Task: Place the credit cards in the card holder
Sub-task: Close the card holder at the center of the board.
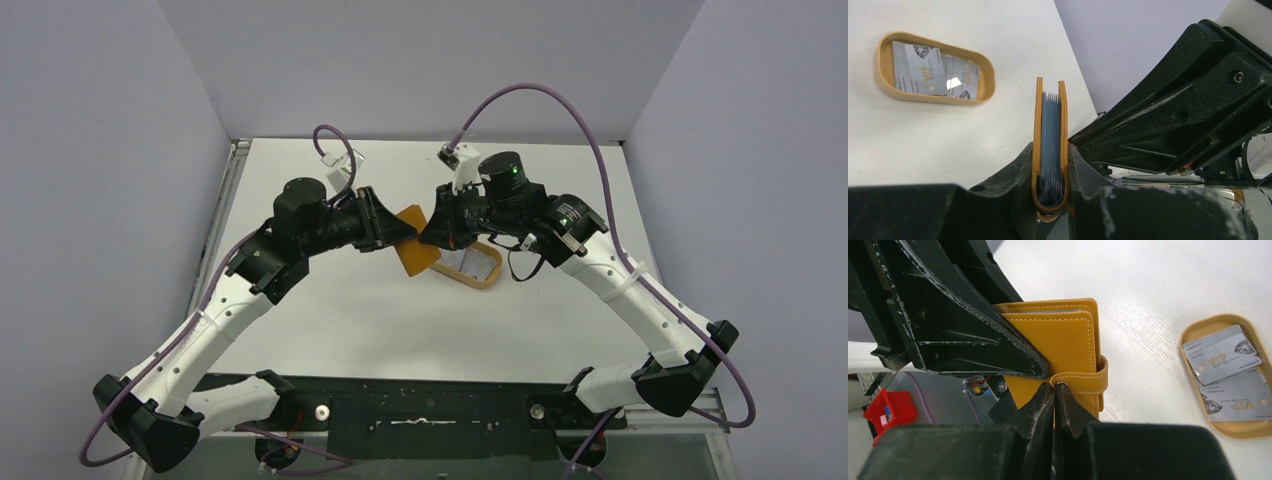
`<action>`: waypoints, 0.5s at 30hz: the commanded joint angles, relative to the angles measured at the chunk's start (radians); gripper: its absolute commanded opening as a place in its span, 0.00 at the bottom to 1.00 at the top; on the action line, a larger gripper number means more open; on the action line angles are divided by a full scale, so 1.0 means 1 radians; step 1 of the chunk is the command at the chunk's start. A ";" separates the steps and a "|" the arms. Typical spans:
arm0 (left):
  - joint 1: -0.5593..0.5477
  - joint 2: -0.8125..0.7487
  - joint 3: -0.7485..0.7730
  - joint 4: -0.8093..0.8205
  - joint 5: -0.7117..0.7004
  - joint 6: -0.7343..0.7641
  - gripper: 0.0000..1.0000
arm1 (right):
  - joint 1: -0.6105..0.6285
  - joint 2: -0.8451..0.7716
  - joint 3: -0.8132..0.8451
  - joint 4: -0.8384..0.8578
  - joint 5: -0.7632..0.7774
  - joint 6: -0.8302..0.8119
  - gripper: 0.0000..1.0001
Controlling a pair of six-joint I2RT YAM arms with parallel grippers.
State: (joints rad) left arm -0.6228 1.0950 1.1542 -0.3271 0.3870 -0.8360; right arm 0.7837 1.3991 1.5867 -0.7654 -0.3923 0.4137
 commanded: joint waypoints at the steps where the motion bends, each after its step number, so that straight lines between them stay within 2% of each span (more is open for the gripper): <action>1: -0.138 -0.048 0.088 0.568 0.351 -0.211 0.00 | 0.049 0.150 -0.062 0.035 0.039 0.012 0.00; 8: -0.159 -0.032 0.084 0.630 0.349 -0.243 0.00 | 0.059 0.162 -0.063 0.036 0.038 0.009 0.00; 10: -0.157 -0.044 0.088 0.577 0.338 -0.205 0.00 | 0.059 0.150 -0.064 0.032 0.041 0.005 0.00; 14: -0.139 -0.088 0.094 0.361 0.270 -0.058 0.00 | 0.043 0.092 -0.085 0.037 0.030 0.003 0.01; 15: -0.132 -0.096 0.096 0.302 0.252 -0.025 0.00 | 0.040 0.076 -0.092 0.037 0.028 0.004 0.06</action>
State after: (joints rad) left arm -0.6598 1.1233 1.1179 -0.3420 0.3359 -0.8444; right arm 0.7921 1.4181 1.5635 -0.8196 -0.3492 0.4126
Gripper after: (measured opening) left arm 0.171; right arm 0.020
